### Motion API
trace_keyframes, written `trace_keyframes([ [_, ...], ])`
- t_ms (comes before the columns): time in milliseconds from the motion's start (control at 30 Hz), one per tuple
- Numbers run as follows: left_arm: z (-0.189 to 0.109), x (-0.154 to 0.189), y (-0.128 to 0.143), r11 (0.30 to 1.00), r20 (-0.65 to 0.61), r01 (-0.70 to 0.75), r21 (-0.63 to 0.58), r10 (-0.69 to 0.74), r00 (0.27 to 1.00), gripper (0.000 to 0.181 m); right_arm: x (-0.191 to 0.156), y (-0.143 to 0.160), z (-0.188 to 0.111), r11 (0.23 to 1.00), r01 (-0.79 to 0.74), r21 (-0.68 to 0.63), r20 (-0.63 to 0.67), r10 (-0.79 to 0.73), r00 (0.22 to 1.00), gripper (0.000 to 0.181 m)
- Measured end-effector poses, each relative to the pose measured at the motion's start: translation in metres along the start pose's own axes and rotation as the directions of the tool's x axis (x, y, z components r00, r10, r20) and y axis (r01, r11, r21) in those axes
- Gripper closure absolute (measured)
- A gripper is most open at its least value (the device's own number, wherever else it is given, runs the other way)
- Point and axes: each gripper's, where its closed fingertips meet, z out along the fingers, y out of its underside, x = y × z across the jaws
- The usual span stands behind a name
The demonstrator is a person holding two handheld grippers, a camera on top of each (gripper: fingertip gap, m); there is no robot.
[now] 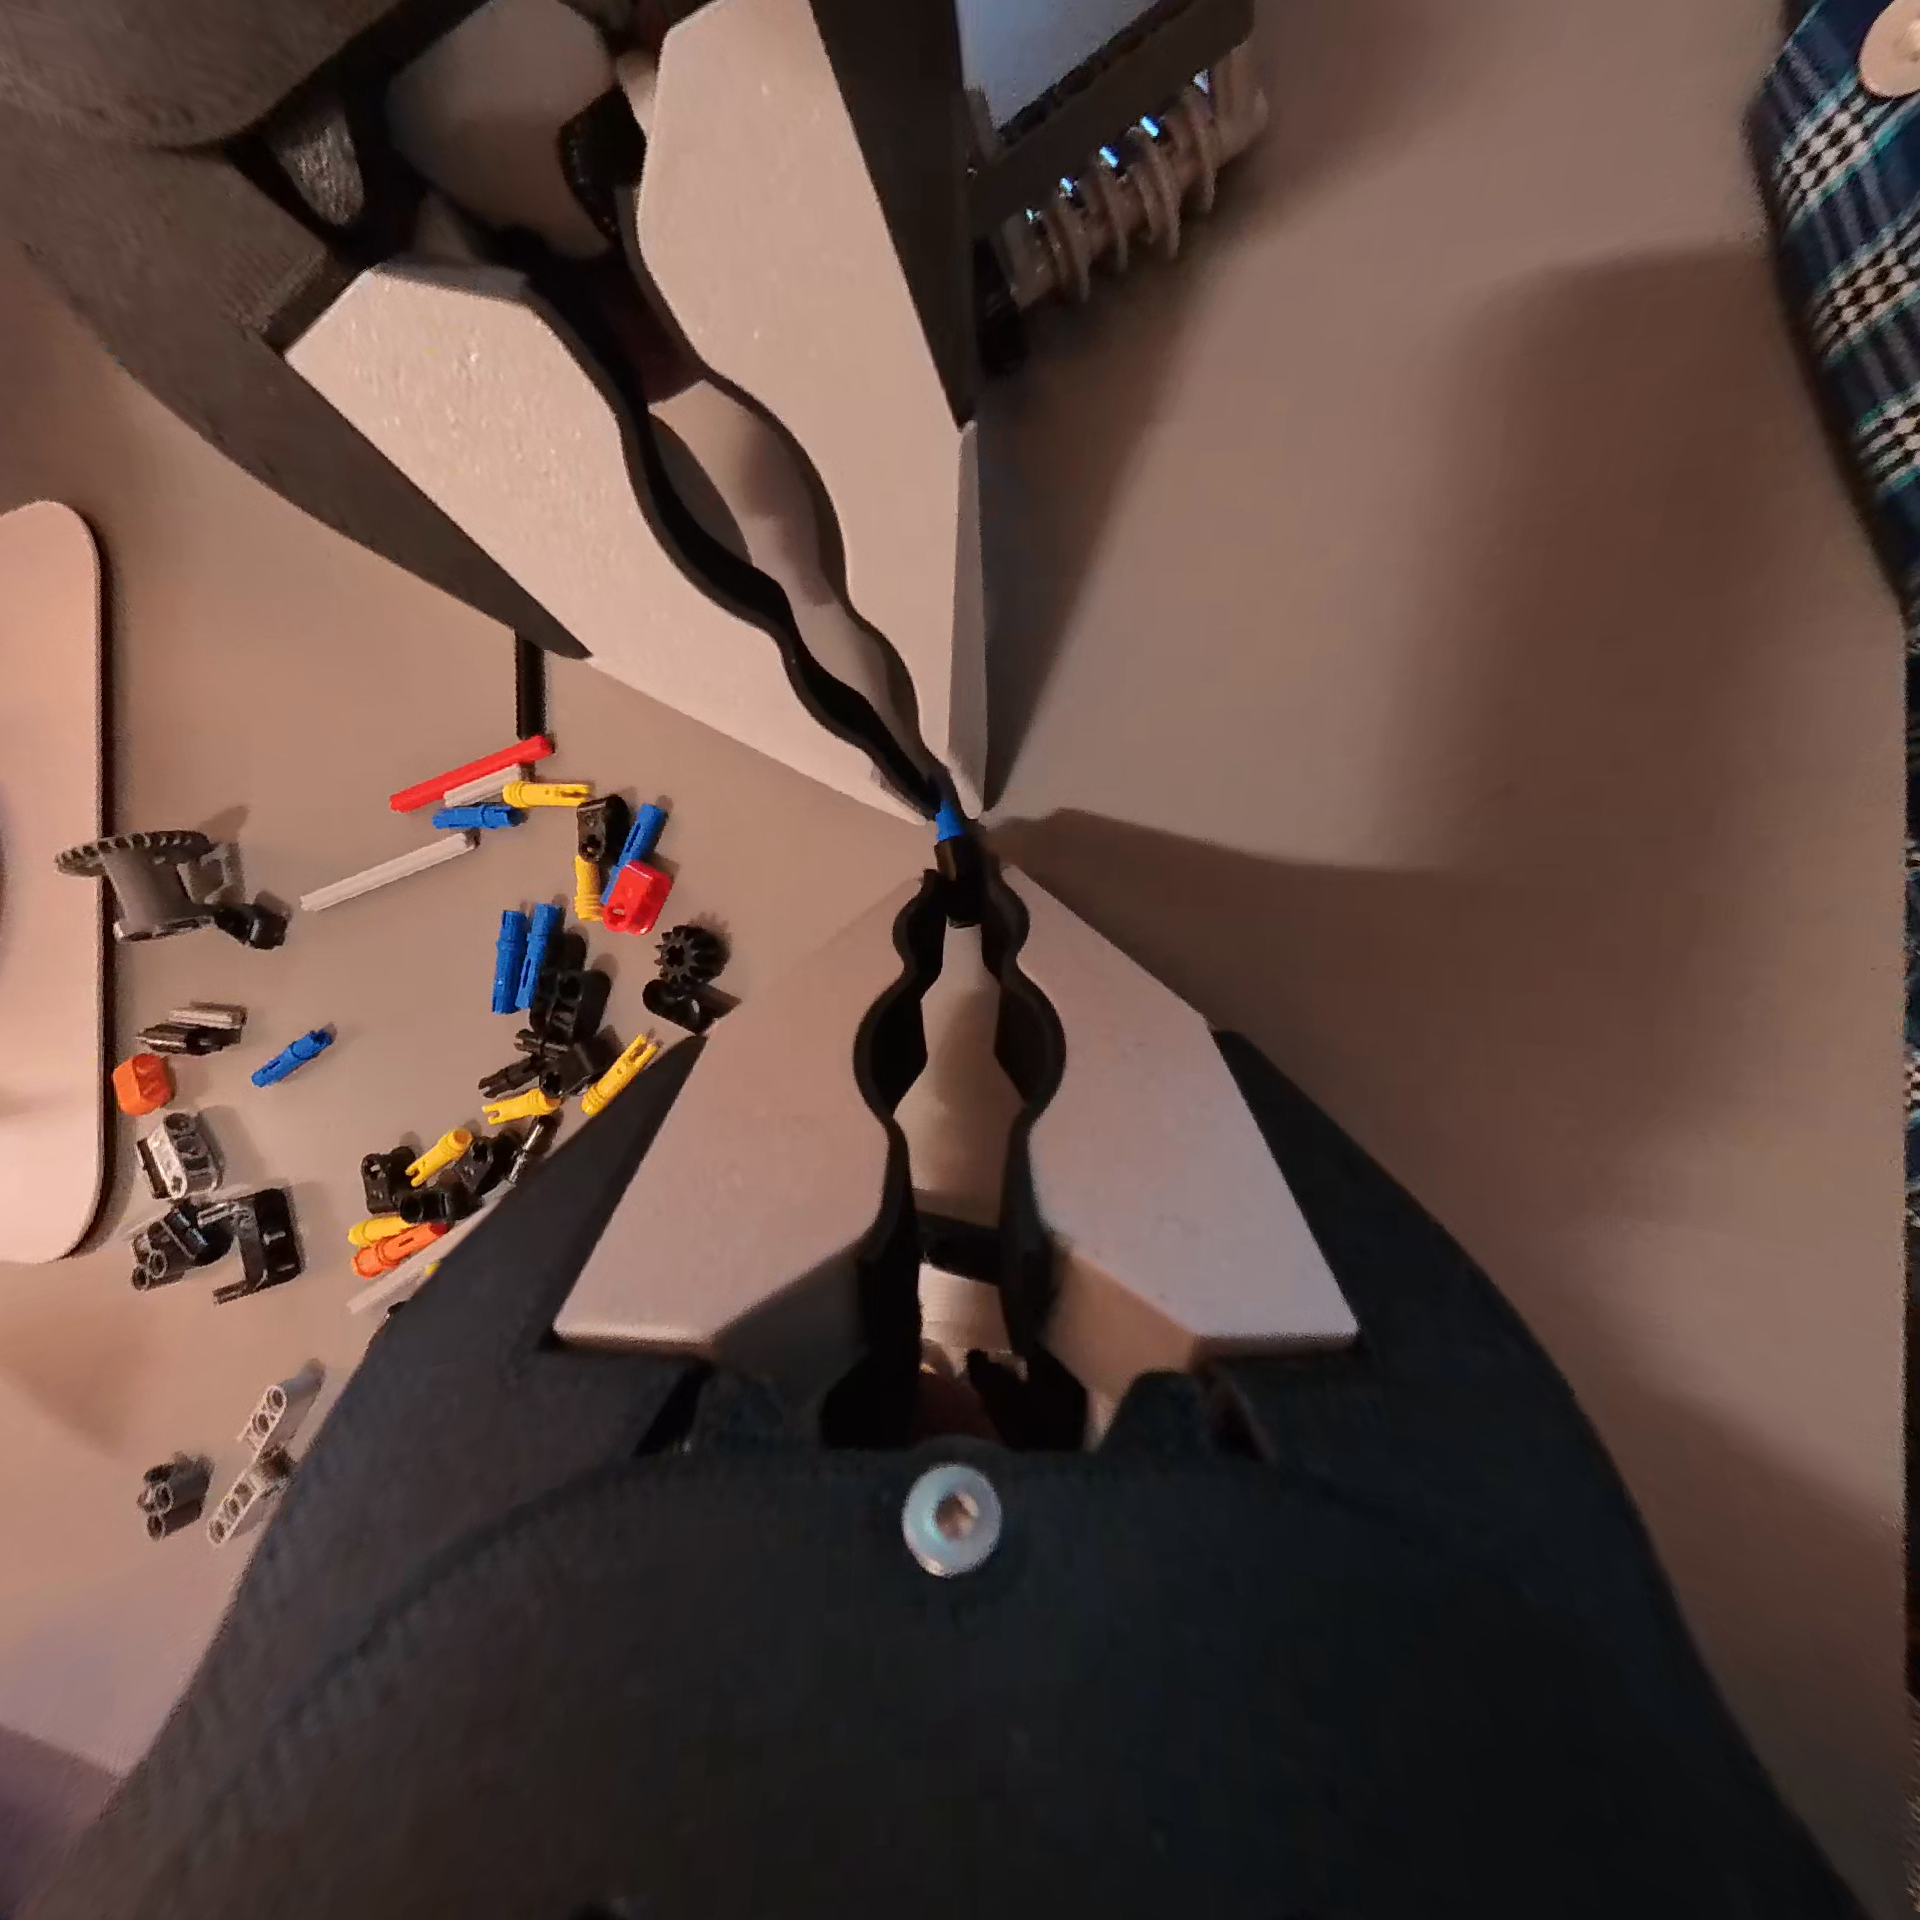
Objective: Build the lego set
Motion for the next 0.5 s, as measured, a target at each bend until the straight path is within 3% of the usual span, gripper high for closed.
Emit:
trace_keyframes([
  [500,0.001,-0.0051,0.0002,0.997,0.091,0.074,-0.005,-0.074,0.993,0.176,0.0041,0.0025,-0.0021,1.0,-0.011,-0.012,-0.091,0.01,0.996,0.181],
])
